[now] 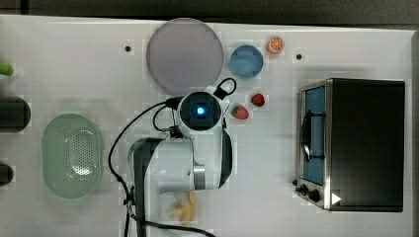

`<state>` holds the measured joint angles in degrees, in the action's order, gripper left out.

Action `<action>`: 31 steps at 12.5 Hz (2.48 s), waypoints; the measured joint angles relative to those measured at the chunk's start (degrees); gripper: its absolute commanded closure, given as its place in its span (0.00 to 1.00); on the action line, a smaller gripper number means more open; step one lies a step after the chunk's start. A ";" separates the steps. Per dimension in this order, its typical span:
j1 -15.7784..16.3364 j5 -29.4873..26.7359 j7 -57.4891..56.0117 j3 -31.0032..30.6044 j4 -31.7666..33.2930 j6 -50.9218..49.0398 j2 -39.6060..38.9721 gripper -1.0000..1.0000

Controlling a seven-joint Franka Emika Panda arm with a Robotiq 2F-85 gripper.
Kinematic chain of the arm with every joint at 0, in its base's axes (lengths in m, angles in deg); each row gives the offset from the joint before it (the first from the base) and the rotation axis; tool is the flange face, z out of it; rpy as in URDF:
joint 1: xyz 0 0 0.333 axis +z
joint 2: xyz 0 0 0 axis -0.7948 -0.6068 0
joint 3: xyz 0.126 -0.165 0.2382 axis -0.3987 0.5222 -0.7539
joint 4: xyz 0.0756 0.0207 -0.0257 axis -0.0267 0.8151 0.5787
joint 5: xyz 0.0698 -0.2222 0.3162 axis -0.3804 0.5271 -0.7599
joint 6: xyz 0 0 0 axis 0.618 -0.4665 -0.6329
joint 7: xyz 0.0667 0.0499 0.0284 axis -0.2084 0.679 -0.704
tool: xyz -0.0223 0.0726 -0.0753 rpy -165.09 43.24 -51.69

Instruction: Pick Ketchup from the table and place it in strainer.

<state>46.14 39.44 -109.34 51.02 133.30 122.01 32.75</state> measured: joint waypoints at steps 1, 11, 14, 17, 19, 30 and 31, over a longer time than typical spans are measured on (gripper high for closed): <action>0.02 0.02 -0.70 -0.02 -0.22 2.01 -1.16 0.00; -0.12 0.40 -1.85 -0.04 -0.22 14.02 -15.57 0.04; 0.11 0.13 -1.93 0.04 -0.34 14.63 -17.46 0.39; 0.02 0.06 -1.93 0.06 0.22 15.02 -16.25 0.39; 0.00 0.61 -1.93 0.02 0.34 13.96 -14.80 0.39; -0.77 0.13 4.95 -8.99 -14.44 -16.48 14.45 0.39; -0.62 0.42 9.37 -11.79 -15.00 -16.48 14.37 0.39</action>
<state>45.53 39.86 -99.97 39.22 118.31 105.53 47.12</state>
